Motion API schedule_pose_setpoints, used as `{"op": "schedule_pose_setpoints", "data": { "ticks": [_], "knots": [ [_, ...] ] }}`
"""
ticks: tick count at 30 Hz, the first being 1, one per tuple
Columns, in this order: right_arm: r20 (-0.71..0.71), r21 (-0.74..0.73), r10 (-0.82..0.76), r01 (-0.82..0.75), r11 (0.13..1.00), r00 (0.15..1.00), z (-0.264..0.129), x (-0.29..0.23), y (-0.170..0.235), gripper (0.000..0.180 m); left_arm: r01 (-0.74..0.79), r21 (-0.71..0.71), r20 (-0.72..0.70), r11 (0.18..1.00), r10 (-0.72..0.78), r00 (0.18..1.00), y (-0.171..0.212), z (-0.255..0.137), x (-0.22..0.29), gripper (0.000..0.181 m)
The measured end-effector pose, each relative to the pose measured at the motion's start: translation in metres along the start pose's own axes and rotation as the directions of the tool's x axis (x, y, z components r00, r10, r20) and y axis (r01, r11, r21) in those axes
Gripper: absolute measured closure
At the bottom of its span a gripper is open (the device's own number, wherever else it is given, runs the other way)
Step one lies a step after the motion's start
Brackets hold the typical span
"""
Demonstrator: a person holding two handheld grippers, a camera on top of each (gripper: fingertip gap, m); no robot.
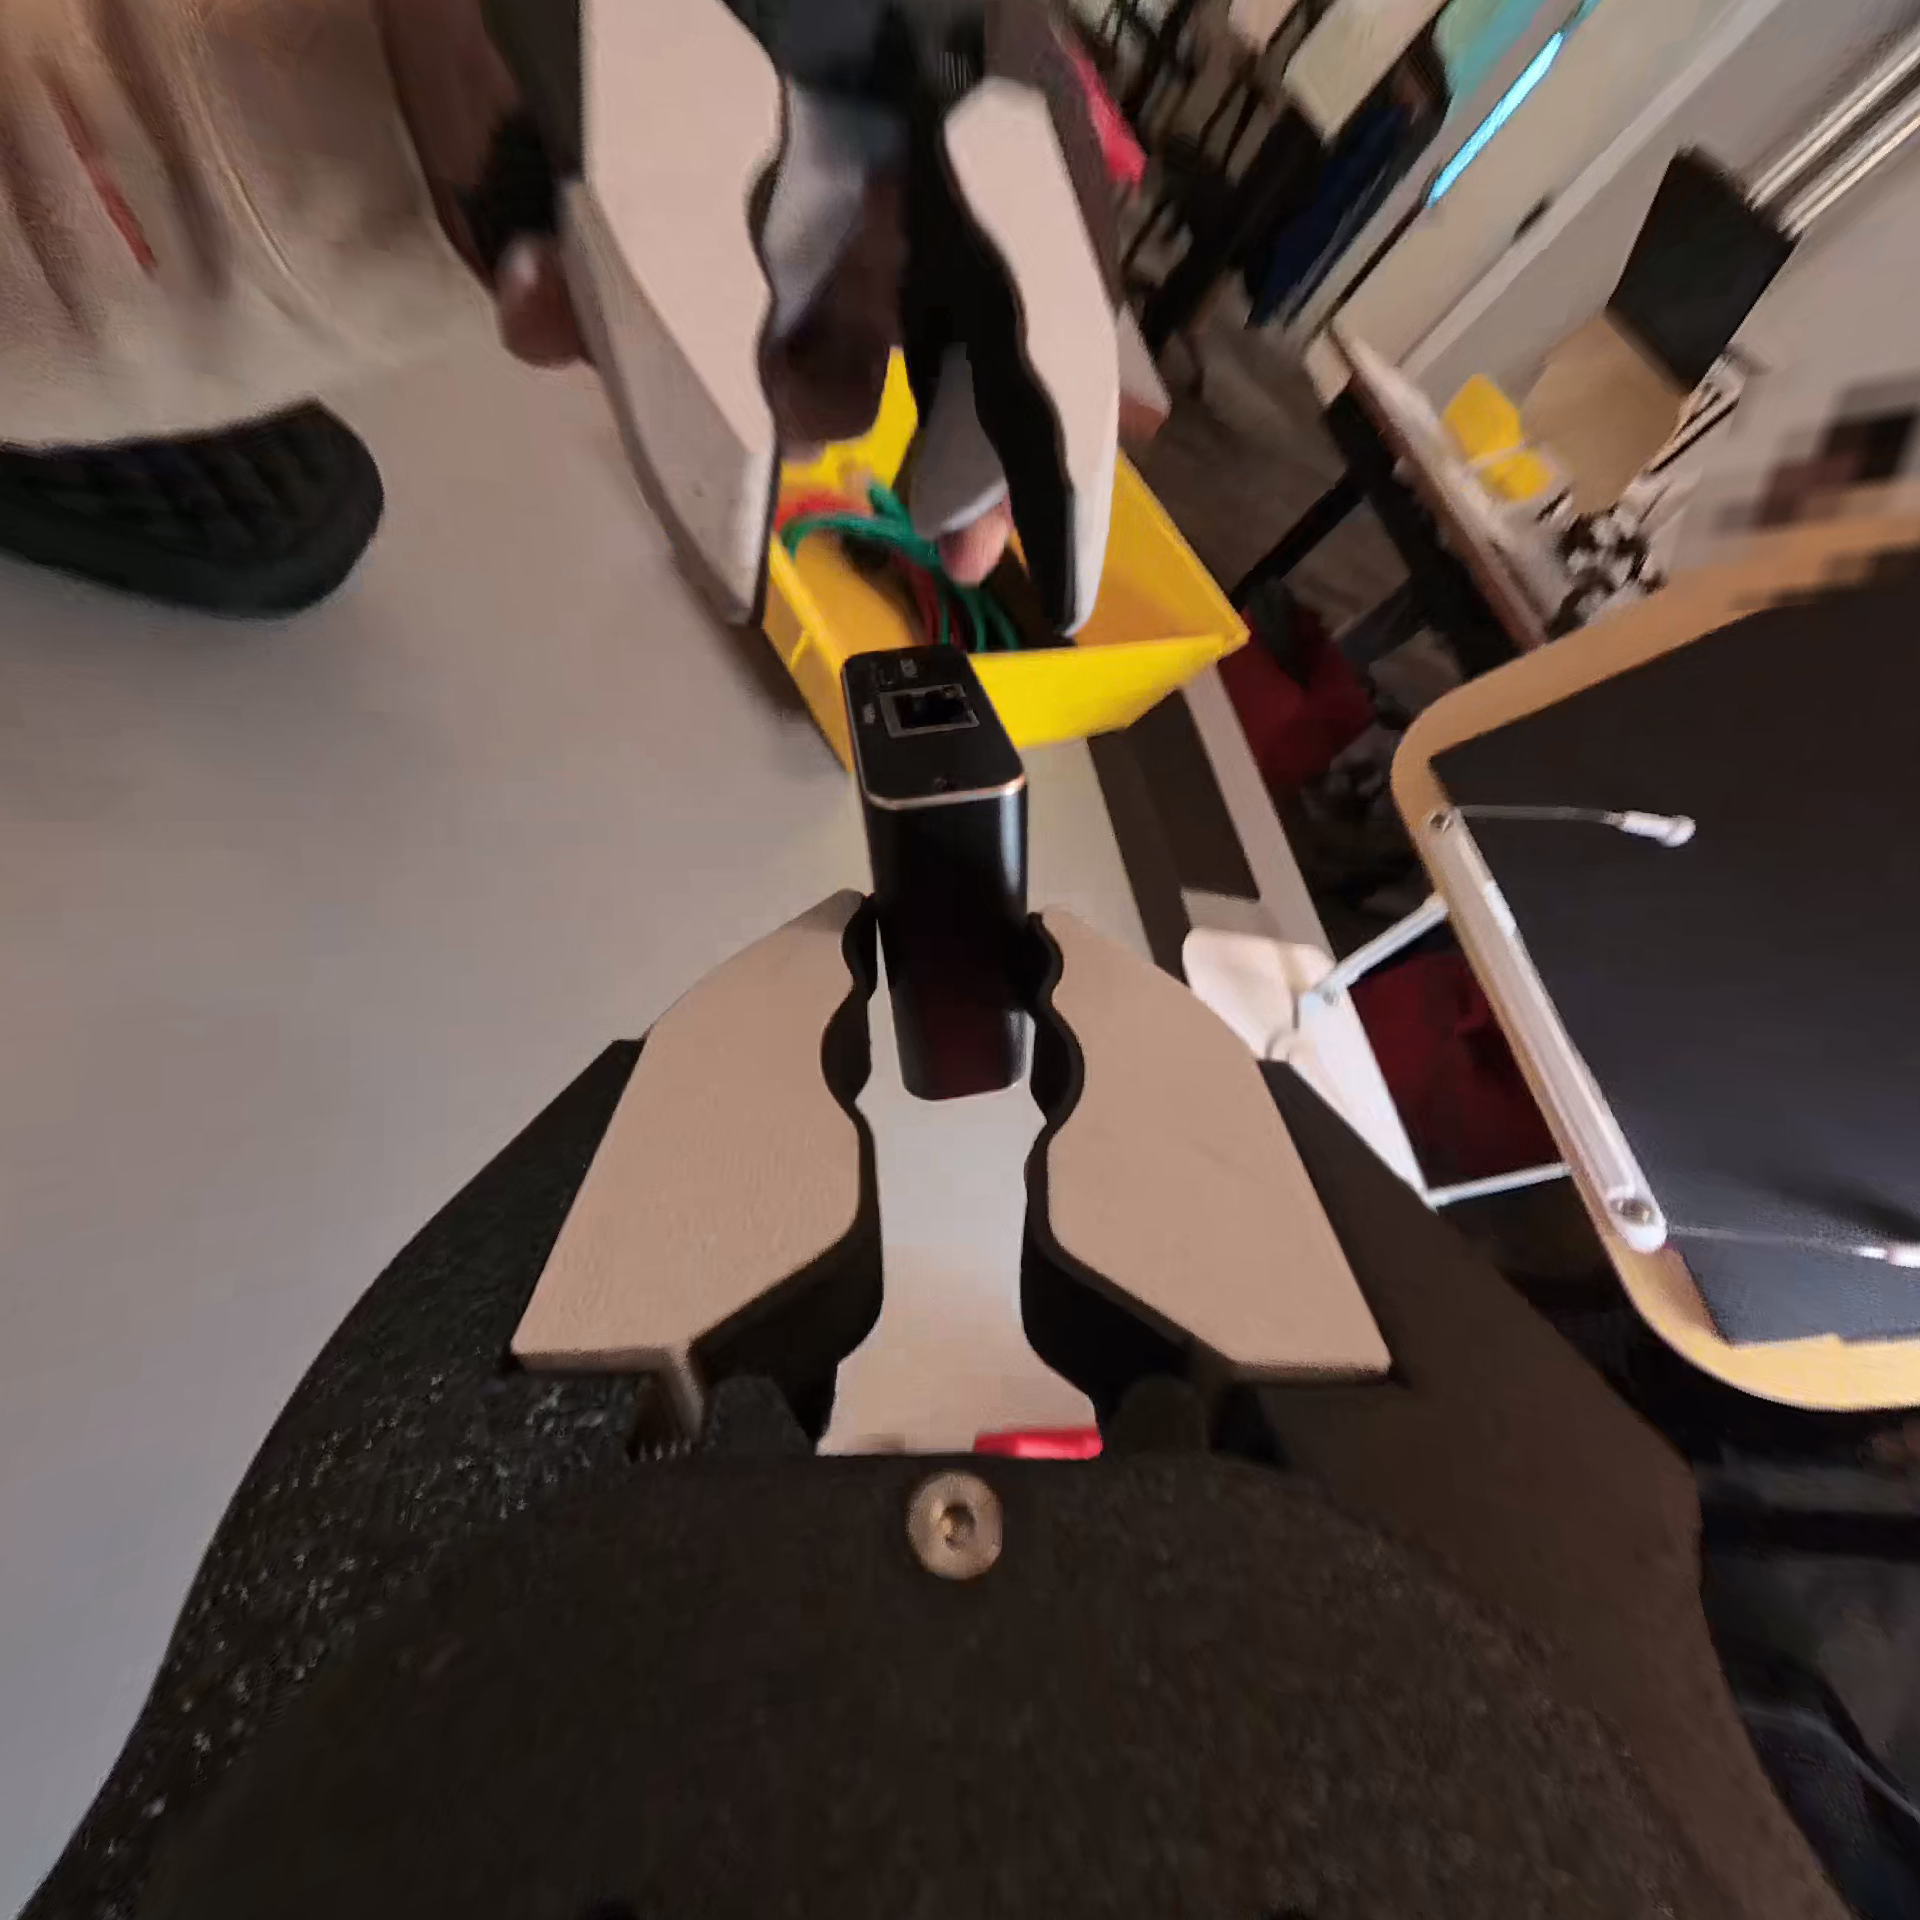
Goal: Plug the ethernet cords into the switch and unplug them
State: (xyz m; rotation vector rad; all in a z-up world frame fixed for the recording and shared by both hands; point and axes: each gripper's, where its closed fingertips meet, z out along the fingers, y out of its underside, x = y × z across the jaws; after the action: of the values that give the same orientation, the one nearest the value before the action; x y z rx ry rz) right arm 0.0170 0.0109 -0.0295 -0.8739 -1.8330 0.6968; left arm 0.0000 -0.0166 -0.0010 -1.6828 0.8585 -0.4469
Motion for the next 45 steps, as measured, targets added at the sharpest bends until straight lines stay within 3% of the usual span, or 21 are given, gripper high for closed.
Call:
{"op": "schedule_pose_setpoints", "data": {
  "ticks": [5, 8, 12, 17, 20, 24, 28, 33, 41, 45],
  "knots": [
    [0.063, -0.103, -0.013, 0.02, 0.994, 0.998, 0.011, -0.015, 0.012, 0.154, -0.258, -0.319, 0.078, 0.912, 0.296, 0.952, 0.038, 0.023, 0.006, 0.137],
    [0.099, -0.085, -0.022, 0.03, 0.996, 0.995, 0.012, -0.023, 0.008, 0.155, -0.296, -0.378, 0.09, 0.877, 0.353, 0.931, 0.048, 0.03, 0.004, 0.146],
    [0.085, -0.006, -0.039, 0.04, 0.999, 0.996, 0.004, -0.019, -0.003, 0.154, -0.288, -0.271, 0.06, 0.918, 0.315, 0.947, 0.038, 0.031, 0.008, 0.155],
    [0.078, 0.375, 0.037, -0.064, 0.925, 0.996, -0.026, -0.009, -0.057, 0.152, -0.12, 0.127, -0.081, 0.985, 0.131, 0.988, -0.01, 0.015, 0.025, 0.155],
    [0.141, 0.498, 0.103, -0.161, 0.852, 0.985, -0.04, -0.009, -0.079, 0.144, -0.033, 0.327, -0.14, 0.944, 0.083, 0.987, -0.037, 0.005, 0.033, 0.155],
    [0.172, 0.532, 0.137, -0.209, 0.82, 0.976, -0.039, -0.011, -0.088, 0.144, 0.112, 0.521, -0.237, 0.846, 0.017, 0.971, -0.057, -0.002, 0.04, 0.155],
    [0.169, 0.516, 0.163, -0.228, 0.826, 0.972, -0.035, -0.01, -0.088, 0.144, 0.158, 0.563, -0.272, 0.811, 0.001, 0.962, -0.054, -0.002, 0.037, 0.156],
    [0.208, 0.517, 0.188, -0.271, 0.812, 0.96, -0.036, -0.011, -0.091, 0.152, 0.103, 0.547, -0.258, 0.831, 0.05, 0.965, -0.05, -0.002, 0.04, 0.155],
    [0.122, 0.451, 0.151, -0.19, 0.872, 0.981, -0.032, -0.01, -0.087, 0.156, 0.026, 0.423, -0.198, 0.906, 0.065, 0.978, -0.038, 0.006, 0.037, 0.154],
    [0.074, 0.467, 0.17, -0.184, 0.865, 0.983, -0.047, 0.005, -0.083, 0.155, 0.023, 0.402, -0.095, 0.915, 0.017, 0.995, -0.043, -0.026, 0.005, 0.144]
  ]
}}
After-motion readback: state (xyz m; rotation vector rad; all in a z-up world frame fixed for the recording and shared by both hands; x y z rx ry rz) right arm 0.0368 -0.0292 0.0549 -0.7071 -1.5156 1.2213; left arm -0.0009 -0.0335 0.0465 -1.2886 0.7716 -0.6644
